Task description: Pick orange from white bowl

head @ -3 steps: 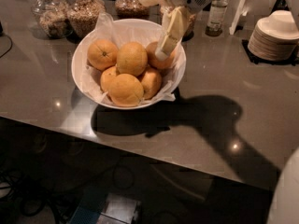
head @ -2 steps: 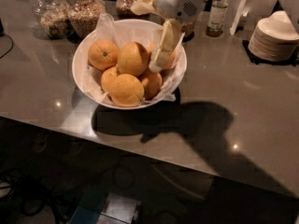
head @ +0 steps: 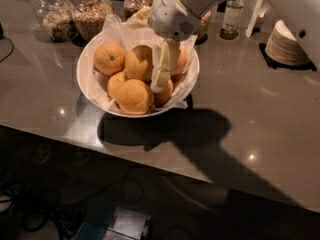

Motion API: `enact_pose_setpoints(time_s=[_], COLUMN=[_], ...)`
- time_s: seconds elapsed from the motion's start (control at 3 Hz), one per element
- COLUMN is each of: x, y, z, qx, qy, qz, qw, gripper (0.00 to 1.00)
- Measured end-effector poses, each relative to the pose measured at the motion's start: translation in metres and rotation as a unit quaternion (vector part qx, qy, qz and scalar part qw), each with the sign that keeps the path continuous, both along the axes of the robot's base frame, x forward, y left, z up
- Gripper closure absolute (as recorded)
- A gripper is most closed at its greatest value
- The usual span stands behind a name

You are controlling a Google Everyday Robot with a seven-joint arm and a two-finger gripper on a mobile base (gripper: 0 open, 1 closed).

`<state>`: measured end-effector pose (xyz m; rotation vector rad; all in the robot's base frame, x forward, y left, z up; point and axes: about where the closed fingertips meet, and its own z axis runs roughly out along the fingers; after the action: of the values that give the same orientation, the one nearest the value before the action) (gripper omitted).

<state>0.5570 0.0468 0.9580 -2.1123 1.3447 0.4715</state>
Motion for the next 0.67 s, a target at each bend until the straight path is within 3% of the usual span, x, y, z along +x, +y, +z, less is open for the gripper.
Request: enact_pose_setpoints(time_s=[0.67], x=[0.027], y=[0.015], z=[-0.008], qx=[-0.037], qy=[-0.055], qz=[0.035], qw=[0.9972], gripper=[0.0])
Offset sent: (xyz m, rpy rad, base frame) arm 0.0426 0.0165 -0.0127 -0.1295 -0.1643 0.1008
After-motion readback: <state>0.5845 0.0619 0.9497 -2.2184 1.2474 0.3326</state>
